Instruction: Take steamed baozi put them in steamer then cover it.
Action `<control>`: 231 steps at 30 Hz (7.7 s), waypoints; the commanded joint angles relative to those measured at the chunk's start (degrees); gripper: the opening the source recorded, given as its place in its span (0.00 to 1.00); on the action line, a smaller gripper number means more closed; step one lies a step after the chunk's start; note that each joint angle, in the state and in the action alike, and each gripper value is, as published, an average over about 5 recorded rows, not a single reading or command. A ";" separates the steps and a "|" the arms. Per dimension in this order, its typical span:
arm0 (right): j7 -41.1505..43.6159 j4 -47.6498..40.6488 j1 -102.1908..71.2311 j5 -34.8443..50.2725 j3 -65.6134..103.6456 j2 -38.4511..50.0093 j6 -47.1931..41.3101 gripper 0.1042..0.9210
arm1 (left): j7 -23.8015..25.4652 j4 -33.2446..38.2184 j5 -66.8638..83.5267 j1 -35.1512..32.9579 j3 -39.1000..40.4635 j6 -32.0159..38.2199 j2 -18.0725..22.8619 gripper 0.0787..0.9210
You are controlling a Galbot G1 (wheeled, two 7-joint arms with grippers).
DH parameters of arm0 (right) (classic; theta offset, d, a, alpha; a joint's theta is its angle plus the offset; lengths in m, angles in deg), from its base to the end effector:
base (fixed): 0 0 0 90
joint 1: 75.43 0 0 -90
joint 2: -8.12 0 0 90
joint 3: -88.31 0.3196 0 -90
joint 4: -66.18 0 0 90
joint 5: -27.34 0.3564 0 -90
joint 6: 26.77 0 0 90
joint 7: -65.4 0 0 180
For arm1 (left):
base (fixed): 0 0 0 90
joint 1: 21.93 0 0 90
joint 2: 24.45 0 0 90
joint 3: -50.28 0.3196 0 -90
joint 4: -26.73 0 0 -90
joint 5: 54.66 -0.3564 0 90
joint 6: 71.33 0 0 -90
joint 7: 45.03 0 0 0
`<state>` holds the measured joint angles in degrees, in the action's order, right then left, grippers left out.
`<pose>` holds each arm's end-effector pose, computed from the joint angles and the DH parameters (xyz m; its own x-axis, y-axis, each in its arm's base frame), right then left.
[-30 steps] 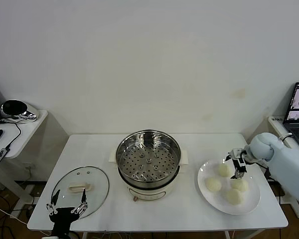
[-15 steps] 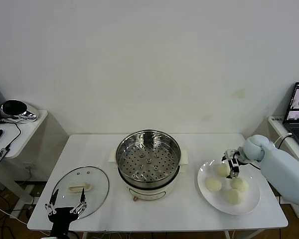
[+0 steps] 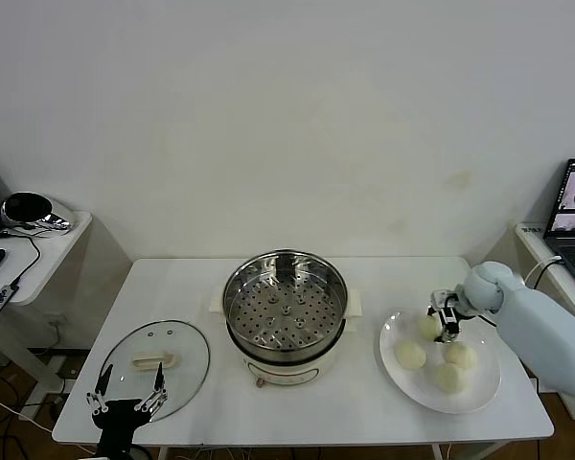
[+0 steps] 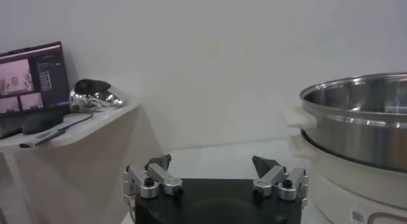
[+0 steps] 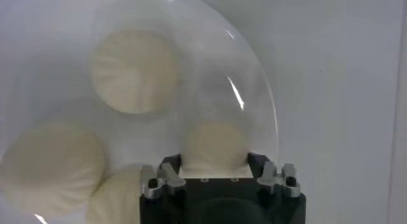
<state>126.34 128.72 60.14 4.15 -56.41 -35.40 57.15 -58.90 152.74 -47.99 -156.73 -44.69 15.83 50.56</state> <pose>0.4995 -0.1732 -0.2339 -0.2721 -0.0375 0.9615 -0.9607 -0.0467 -0.2737 0.1334 0.0526 -0.2732 -0.9733 -0.1615 0.1631 -0.1325 0.9756 0.1752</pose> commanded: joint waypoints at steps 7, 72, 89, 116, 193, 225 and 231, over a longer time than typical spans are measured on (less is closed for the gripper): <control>0.71 11.46 11.05 10.23 -9.27 9.63 -1.25 0.59 | 0.00 0.06 0.28 -0.11 -0.03 -0.03 -0.31 0.88; -9.94 -9.72 39.62 5.63 -48.98 -35.92 37.85 0.61 | 0.19 2.00 3.86 0.32 -0.01 -0.02 0.20 0.88; -1.96 8.47 54.12 29.64 -51.29 -25.21 17.09 0.88 | 0.12 2.92 3.85 0.03 -0.02 -0.13 0.24 0.88; -4.22 43.32 54.11 32.61 -62.82 23.59 -17.62 0.88 | 0.24 3.59 2.90 1.24 1.26 -3.29 -1.55 0.88; -3.23 31.13 52.77 38.64 -45.76 14.01 -16.03 0.61 | -0.09 4.02 2.39 0.41 0.40 -3.16 -0.13 0.88; -22.17 15.97 45.28 63.67 -52.54 -33.49 -35.57 0.63 | -0.28 2.35 3.20 2.63 -0.02 -3.13 0.20 0.88; -22.29 13.22 43.17 61.79 -52.63 -34.60 -35.57 0.63 | -0.27 2.56 3.22 2.45 -0.07 -3.06 0.35 0.88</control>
<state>105.97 147.17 107.62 66.10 -108.51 -64.13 23.49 -59.20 155.31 -44.80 -154.28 -44.73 12.75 50.91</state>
